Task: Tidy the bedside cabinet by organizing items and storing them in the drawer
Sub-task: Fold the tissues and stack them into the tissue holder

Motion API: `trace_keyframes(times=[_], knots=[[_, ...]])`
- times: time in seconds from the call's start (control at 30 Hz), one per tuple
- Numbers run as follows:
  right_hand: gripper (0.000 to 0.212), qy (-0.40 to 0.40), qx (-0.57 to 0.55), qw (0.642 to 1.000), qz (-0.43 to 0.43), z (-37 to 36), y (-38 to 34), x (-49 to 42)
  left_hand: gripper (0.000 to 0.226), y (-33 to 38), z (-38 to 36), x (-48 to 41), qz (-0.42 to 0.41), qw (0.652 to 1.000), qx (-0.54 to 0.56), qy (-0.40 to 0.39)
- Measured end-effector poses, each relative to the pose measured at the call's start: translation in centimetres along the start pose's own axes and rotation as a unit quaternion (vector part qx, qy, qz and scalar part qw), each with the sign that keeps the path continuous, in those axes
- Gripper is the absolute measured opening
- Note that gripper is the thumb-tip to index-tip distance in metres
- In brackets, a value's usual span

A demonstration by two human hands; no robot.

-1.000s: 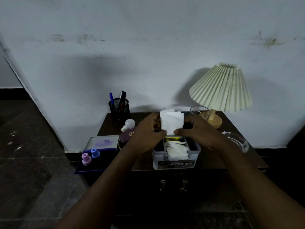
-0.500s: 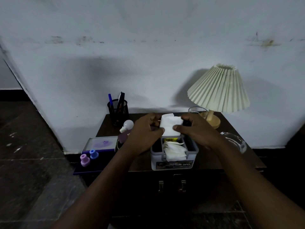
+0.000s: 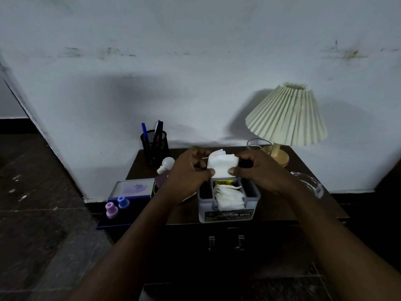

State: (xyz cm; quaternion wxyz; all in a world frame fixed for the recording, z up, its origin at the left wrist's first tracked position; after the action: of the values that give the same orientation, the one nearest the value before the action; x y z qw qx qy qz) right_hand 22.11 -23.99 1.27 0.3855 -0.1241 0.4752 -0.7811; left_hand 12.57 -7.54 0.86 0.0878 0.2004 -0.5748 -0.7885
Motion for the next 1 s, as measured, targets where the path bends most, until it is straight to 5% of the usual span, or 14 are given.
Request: trace_keyframes(times=[0.33, 0.47, 0.57, 0.67, 0.77, 0.83, 1.0], knots=[[0.015, 0.001, 0.020, 0.999, -0.027, -0.1, 0.6, 0.0, 0.044, -0.4, -0.6, 0.1, 0.011, 0.996, 0.091, 0.003], [0.032, 0.008, 0.072, 0.997, -0.032, 1.1, -0.9, 1.0, 0.060, 0.4, -1.1, 0.8, -0.011, 0.993, 0.080, -0.088], [0.030, 0.062, 0.128, 0.989, -0.030, 3.4, -2.5, 2.7, 0.094, 1.6, -0.9, 2.5, -0.065, 0.987, -0.069, -0.131], [0.027, 0.061, 0.225, 0.972, 0.010, 4.0, -4.4, 4.6, 0.125, 2.8, -1.5, 4.4, -0.184, 0.922, -0.321, -0.112], [0.031, -0.051, 0.224, 0.973, 0.021, 1.9, -4.8, 5.6, 0.112, 3.3, -3.3, 6.3, -0.267, 0.844, -0.451, -0.112], [0.048, -0.131, 0.253, 0.959, 0.011, 0.2, -4.3, 6.2, 0.094, 3.3, -3.5, 6.7, -0.287, 0.826, -0.476, -0.095], [0.086, -0.178, 0.350, 0.919, 0.002, -2.3, -3.2, 6.3, 0.044, 3.8, -2.1, 6.0, -0.213, 0.910, -0.353, -0.039]])
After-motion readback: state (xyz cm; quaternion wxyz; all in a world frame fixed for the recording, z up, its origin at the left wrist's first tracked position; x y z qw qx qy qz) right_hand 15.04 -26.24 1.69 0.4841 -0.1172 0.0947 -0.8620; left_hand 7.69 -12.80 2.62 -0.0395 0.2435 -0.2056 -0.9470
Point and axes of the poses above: each hand's wrist, its own x-axis away from the middle knuckle, its own z-axis out of the back of the hand, y = z × x, the point moved 10 cm from there along -x, towards the middle knuckle, and after that the axes turned 2 degrees about x, right-handed, at the moved point
